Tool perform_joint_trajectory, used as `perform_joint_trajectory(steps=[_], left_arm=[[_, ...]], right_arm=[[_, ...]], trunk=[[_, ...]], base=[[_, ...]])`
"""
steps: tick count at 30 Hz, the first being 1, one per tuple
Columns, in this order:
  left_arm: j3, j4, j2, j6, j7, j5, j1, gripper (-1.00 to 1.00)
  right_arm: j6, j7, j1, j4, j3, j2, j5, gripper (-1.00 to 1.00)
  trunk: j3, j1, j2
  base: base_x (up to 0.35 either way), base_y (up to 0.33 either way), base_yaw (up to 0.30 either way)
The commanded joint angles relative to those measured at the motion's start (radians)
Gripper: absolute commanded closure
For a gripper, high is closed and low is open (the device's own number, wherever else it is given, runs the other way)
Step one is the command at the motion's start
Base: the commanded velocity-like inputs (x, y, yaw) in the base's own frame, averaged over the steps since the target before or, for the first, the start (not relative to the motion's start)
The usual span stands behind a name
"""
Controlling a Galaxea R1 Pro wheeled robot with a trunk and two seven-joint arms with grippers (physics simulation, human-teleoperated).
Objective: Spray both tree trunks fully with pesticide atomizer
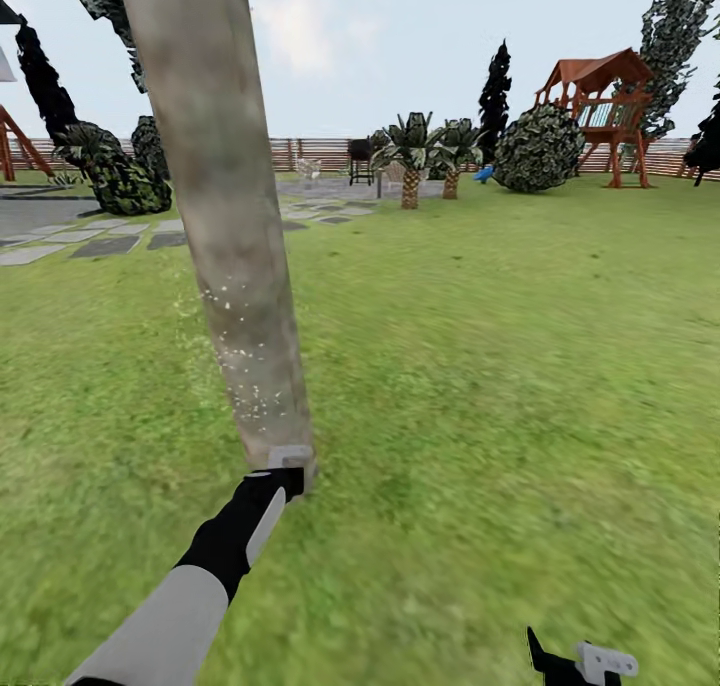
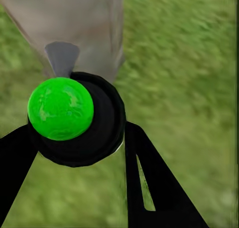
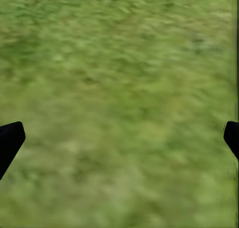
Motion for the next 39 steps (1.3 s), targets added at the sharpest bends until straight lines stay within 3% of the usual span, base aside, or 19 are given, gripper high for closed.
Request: perform_joint_trajectory(steps=[1,18,31,39], left_arm=[[0.000,0.000,0.000,0.000,0.000,0.000,0.000,1.00],[0.001,0.000,0.001,0.001,0.000,-0.002,0.000,1.00],[0.001,0.000,0.001,0.000,-0.002,-0.001,0.000,1.00],[0.001,0.000,0.001,0.000,-0.002,-0.002,0.000,1.00]], right_arm=[[0.000,0.000,0.000,0.000,0.000,0.000,0.000,-1.00],[0.000,0.000,0.000,0.000,0.000,0.001,0.000,-1.00],[0.000,0.000,0.000,0.000,0.000,0.000,0.000,-1.00],[0.000,0.000,0.000,0.000,0.000,0.001,0.000,-1.00]], trunk=[[0.000,0.000,0.000],[0.000,0.000,0.000],[0.000,0.000,0.000],[0.000,0.000,0.000]], base=[[0.000,-0.276,0.117],[0.002,-0.276,0.265],[0.147,-0.267,0.030],[0.156,-0.265,0.237]])
